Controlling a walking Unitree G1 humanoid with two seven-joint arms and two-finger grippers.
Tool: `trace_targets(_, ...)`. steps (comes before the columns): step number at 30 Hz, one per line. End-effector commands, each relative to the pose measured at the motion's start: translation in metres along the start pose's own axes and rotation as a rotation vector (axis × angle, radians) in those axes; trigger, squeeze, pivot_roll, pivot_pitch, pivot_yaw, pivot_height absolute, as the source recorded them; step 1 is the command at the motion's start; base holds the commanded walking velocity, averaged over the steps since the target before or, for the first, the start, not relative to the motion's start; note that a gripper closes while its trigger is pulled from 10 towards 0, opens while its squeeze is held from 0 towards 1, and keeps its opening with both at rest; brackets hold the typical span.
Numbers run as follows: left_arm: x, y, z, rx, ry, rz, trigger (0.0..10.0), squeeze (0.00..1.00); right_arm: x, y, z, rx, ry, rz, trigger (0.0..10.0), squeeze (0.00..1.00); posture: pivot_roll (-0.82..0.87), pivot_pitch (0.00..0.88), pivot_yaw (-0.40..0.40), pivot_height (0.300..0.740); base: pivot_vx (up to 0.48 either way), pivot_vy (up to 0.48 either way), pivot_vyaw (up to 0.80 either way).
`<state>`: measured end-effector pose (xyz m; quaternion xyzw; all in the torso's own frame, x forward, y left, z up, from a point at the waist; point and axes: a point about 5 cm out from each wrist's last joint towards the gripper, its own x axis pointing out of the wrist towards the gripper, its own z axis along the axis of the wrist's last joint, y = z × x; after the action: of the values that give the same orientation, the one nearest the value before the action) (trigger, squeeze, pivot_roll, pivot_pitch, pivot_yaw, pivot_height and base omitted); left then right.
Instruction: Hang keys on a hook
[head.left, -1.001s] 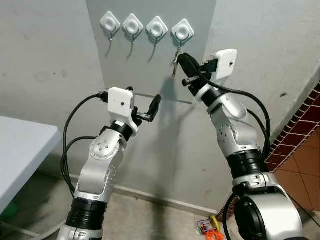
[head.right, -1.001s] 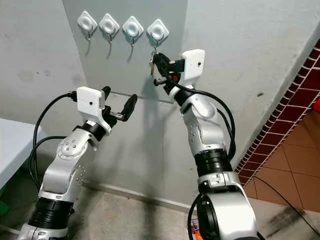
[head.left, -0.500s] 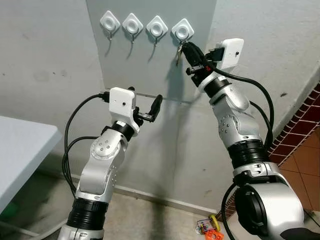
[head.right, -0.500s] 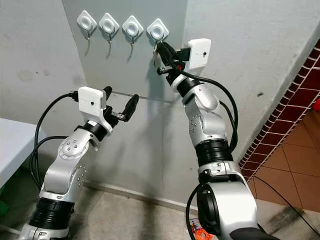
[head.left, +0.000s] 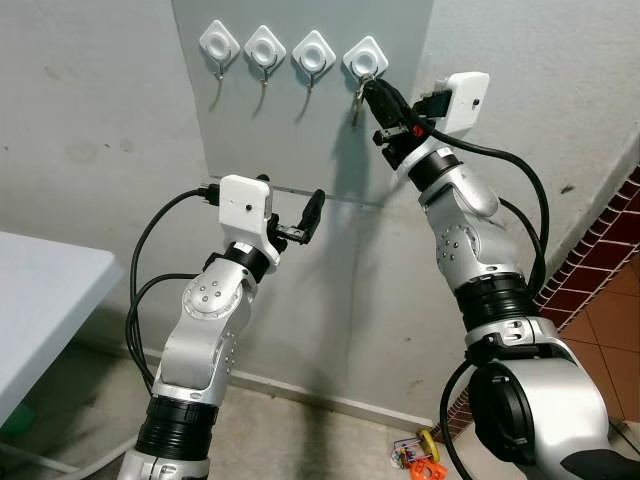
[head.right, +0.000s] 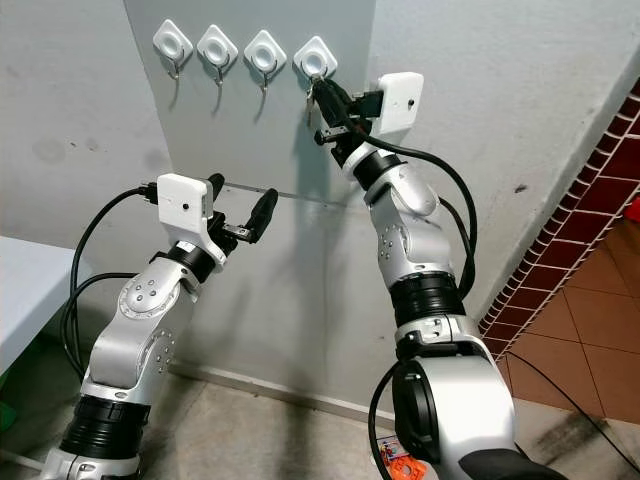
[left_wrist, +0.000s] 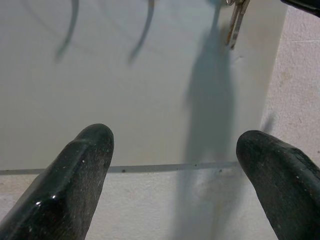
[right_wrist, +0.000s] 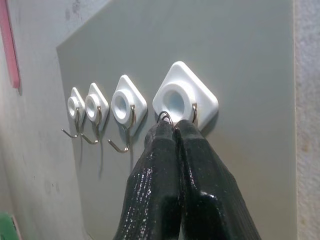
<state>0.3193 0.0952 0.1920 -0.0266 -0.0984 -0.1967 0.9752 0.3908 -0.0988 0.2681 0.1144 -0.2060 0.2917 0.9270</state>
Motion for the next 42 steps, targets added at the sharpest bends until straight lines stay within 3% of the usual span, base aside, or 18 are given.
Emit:
trace_targets(1, 0.002, -0.001, 0.008, 0.008, -0.023, -0.005, 10.0, 0.0, 0.005, 0.002, 0.008, -0.004, -0.034, 0.026, 10.0, 0.0, -0.01, 0.0, -0.013, 0.732, 0.0, 0.0, 0.0)
trace_targets(22, 0.005, -0.006, 0.008, -0.008, -0.027, -0.021, 10.0, 0.0, -0.012, 0.001, 0.0, 0.015, -0.003, 0.039, 10.0, 0.0, -0.02, 0.0, -0.009, 0.732, 0.0, 0.0, 0.0)
trace_targets(33, 0.004, -0.007, 0.009, -0.009, -0.031, -0.02, 10.0, 0.0, -0.008, 0.013, -0.005, 0.071, 0.03, 0.089, 10.0, 0.0, -0.01, 0.0, -0.018, 0.732, 0.0, 0.0, 0.0)
trace_targets(42, 0.003, -0.006, 0.008, -0.012, -0.03, -0.012, 10.0, 0.0, -0.004, 0.011, -0.003, 0.129, 0.029, 0.056, 10.0, 0.0, 0.0, 0.0, -0.024, 0.732, 0.0, 0.0, 0.0)
